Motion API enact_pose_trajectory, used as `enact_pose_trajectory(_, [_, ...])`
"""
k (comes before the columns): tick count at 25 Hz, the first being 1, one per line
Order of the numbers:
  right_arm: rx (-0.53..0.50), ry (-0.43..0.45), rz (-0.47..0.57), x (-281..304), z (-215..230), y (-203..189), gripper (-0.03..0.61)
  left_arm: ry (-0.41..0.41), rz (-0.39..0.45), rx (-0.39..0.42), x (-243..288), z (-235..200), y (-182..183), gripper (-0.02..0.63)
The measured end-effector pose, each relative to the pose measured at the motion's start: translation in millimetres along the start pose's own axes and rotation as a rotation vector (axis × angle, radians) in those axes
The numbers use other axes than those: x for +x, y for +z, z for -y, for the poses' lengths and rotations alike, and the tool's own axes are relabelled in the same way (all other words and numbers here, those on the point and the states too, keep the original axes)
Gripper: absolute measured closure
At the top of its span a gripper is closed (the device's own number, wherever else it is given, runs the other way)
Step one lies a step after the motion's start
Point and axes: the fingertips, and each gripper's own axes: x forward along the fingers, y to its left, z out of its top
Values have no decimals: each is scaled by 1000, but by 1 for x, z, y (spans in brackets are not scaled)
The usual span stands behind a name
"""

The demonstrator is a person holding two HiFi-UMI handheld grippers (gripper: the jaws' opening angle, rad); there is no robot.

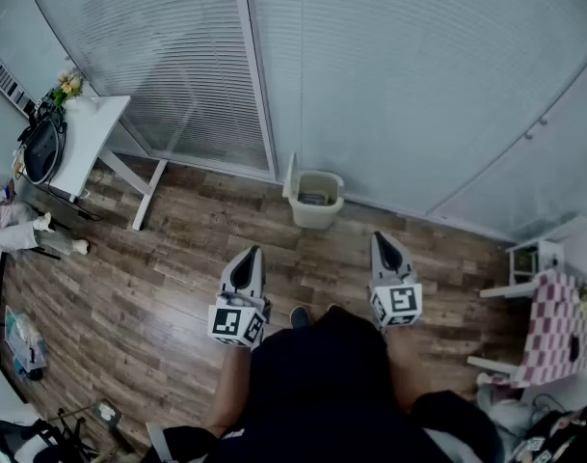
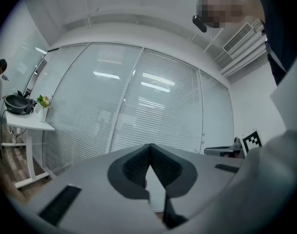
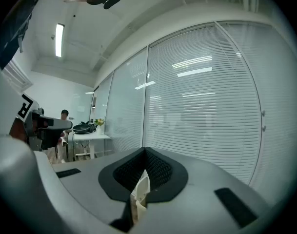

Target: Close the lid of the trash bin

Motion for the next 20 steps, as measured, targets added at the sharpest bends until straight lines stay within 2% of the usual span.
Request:
enact_pose_trajectory(12, [-36,41,22,4,-2,7,575,-3,8,17,4,8,4,606])
enact_pose_trajectory(16, [-84,41,47,1,-2,16,574,1,3,14,3,9,2,606])
enact_pose_trajectory(20, [-72,41,69,3,-3,22,574,18,14,19,2,8,4,606])
